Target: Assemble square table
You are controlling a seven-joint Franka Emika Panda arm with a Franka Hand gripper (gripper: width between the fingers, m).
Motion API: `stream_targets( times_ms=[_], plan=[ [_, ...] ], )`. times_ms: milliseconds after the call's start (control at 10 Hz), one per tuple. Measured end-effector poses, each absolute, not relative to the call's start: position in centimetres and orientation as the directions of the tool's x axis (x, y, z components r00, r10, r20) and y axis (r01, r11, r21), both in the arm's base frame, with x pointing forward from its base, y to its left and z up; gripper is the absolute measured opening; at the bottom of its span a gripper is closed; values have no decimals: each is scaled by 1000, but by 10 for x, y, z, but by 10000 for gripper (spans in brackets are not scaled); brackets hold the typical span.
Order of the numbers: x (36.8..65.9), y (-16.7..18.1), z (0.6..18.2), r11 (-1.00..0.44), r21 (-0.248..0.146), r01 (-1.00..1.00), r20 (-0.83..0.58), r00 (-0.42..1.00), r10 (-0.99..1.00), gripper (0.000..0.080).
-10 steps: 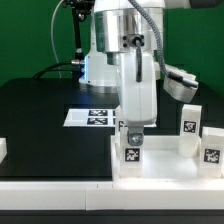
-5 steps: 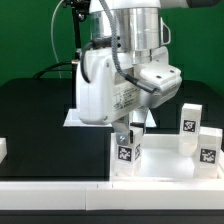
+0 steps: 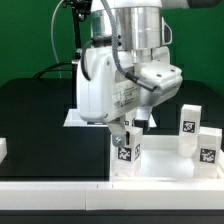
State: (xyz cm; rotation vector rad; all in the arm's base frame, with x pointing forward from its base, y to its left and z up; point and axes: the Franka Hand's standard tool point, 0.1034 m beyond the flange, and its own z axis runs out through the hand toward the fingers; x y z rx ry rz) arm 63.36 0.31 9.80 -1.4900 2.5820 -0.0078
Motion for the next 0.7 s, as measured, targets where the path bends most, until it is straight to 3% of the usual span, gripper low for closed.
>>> stream_targets(
  times_ms=[200,700],
  plan=[
    [628,10,132,499,-101,-861,-182,-477,-860,642],
    [627,11,127,493,-95,-865,-174,-473,-864,649]
  ],
)
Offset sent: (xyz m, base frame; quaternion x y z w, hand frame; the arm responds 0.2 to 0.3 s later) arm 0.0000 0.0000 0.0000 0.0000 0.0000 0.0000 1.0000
